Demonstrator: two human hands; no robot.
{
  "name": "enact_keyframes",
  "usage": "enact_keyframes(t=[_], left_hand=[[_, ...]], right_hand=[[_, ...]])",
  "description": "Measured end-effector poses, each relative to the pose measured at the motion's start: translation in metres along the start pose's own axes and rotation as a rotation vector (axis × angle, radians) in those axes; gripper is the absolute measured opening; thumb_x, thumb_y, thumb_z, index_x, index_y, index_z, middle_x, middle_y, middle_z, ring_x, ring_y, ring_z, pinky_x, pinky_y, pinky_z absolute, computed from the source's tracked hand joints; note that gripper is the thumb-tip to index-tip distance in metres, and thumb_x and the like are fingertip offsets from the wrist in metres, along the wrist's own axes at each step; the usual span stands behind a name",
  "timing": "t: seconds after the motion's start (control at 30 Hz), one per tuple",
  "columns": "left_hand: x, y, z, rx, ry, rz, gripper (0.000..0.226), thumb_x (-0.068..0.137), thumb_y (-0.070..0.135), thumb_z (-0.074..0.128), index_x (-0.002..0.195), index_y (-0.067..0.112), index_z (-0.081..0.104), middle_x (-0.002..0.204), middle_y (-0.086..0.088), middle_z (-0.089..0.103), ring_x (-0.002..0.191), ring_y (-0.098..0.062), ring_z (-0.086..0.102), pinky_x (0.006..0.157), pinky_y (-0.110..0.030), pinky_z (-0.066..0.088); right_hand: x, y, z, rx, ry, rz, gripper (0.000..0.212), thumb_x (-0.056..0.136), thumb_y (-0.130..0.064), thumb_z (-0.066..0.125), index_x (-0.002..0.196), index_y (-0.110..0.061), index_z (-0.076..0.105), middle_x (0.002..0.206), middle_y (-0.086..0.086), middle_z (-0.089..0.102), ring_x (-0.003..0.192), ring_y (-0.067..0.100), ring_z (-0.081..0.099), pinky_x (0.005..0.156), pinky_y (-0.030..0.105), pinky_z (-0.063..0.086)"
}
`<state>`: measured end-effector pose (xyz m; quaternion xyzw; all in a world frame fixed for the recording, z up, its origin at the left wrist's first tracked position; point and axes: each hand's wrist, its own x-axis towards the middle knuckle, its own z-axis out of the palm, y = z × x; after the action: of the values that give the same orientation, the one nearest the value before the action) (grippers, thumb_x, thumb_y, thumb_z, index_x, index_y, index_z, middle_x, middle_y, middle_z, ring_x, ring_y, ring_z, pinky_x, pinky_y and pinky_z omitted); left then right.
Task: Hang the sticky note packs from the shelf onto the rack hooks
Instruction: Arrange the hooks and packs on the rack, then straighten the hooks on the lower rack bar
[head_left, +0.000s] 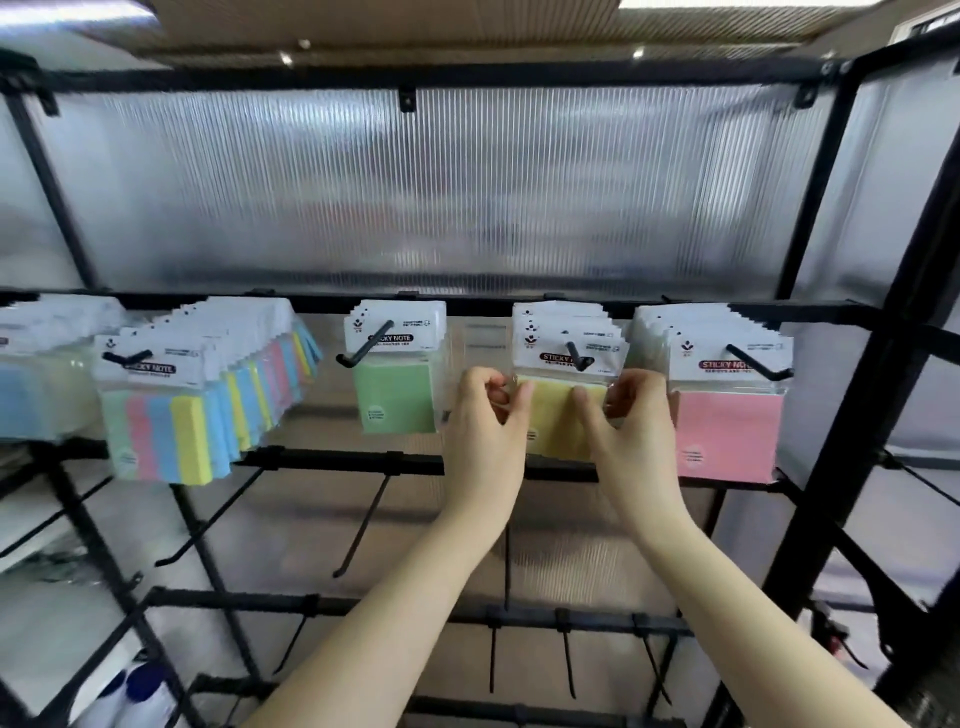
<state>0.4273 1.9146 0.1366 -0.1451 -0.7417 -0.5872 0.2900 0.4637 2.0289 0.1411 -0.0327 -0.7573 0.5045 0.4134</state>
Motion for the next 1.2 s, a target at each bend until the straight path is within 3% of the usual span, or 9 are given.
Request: enact_keyframes(t=[0.13,0.23,0.33,0.5,0.67,0.8,1.0,1.13,1.2], left_hand=[[0.005,-0.003,0.003,0.015,0.009,-0.004,0.015,0.091,0.028,0.062,0.092,0.019,0.05,0.086,0.008,0.059,0.065,0.011,0.058,0.07,-0.021,0.048],[0.003,-0.001,0.005,0.055,-0.004,0.003,0.012,0.093,0.028,0.058,0.09,0.018,0.052,0.085,0.011,0.058,0.065,0.02,0.054,0.068,-0.027,0.048],[0.0,0.0,0.004,0.069,-0.004,-0.011,0.012,0.093,0.028,0.059,0.088,0.019,0.052,0.078,0.014,0.057,0.066,0.014,0.057,0.066,-0.025,0.048],[-0.017,-0.007,-0.007,0.157,-0.075,-0.118,0.011,0.091,0.028,0.061,0.089,0.019,0.054,0.08,0.011,0.059,0.083,-0.016,0.061,0.074,-0.033,0.05],[-0.042,-0.023,-0.031,0.508,-0.22,-0.111,0.014,0.095,0.037,0.052,0.09,0.025,0.055,0.082,0.014,0.059,0.079,-0.011,0.058,0.054,-0.025,0.038],[-0.056,-0.034,-0.061,0.684,-0.313,-0.114,0.024,0.098,0.042,0.043,0.101,0.025,0.06,0.096,0.007,0.066,0.077,-0.01,0.053,0.051,-0.022,0.033],[-0.063,-0.052,-0.124,0.789,-0.253,-0.216,0.024,0.098,0.042,0.042,0.097,0.025,0.059,0.098,0.002,0.067,0.092,-0.025,0.062,0.071,-0.035,0.05],[-0.062,-0.069,-0.189,0.843,-0.202,-0.25,0.021,0.099,0.038,0.043,0.096,0.023,0.058,0.092,0.002,0.068,0.082,-0.02,0.062,0.062,-0.031,0.048],[-0.061,-0.078,-0.226,0.862,-0.189,-0.299,0.019,0.099,0.034,0.044,0.097,0.022,0.059,0.092,0.002,0.068,0.082,-0.02,0.062,0.067,-0.034,0.05]], right_hand=[[0.004,0.007,0.005,-0.008,0.001,0.021,0.024,0.09,-0.025,0.064,0.101,-0.014,0.045,0.084,-0.004,0.049,0.076,0.012,0.049,0.067,0.02,0.039],[0.004,0.01,0.005,-0.007,-0.011,0.027,0.025,0.091,-0.028,0.063,0.099,-0.012,0.045,0.083,-0.002,0.051,0.074,0.014,0.05,0.066,0.024,0.04],[0.002,0.011,0.003,-0.007,-0.041,0.053,0.027,0.091,-0.031,0.062,0.096,-0.011,0.045,0.086,0.004,0.053,0.078,0.021,0.052,0.067,0.028,0.039],[-0.013,0.016,-0.002,-0.051,-0.098,0.062,0.027,0.087,-0.021,0.068,0.095,-0.01,0.044,0.087,0.003,0.05,0.081,0.02,0.051,0.068,0.025,0.04],[-0.029,0.029,-0.002,-0.004,-0.189,0.332,0.033,0.087,-0.023,0.068,0.104,-0.006,0.045,0.102,0.013,0.059,0.088,0.022,0.057,0.066,0.024,0.041],[-0.048,0.036,0.006,-0.126,-0.456,0.485,0.029,0.094,-0.031,0.057,0.11,-0.007,0.055,0.081,0.0,0.059,0.068,0.01,0.052,0.052,0.023,0.035],[-0.073,0.004,0.045,-0.206,-0.632,0.212,0.02,0.096,-0.026,0.048,0.101,-0.013,0.062,0.075,-0.008,0.061,0.065,0.006,0.055,0.05,0.016,0.038],[-0.094,-0.031,0.086,-0.284,-0.764,-0.011,0.021,0.095,-0.032,0.051,0.092,-0.013,0.061,0.082,0.001,0.063,0.079,0.025,0.06,0.072,0.035,0.051],[-0.105,-0.048,0.111,-0.357,-0.805,-0.125,0.024,0.095,-0.035,0.051,0.089,-0.012,0.058,0.088,0.005,0.063,0.083,0.029,0.06,0.075,0.039,0.052]])
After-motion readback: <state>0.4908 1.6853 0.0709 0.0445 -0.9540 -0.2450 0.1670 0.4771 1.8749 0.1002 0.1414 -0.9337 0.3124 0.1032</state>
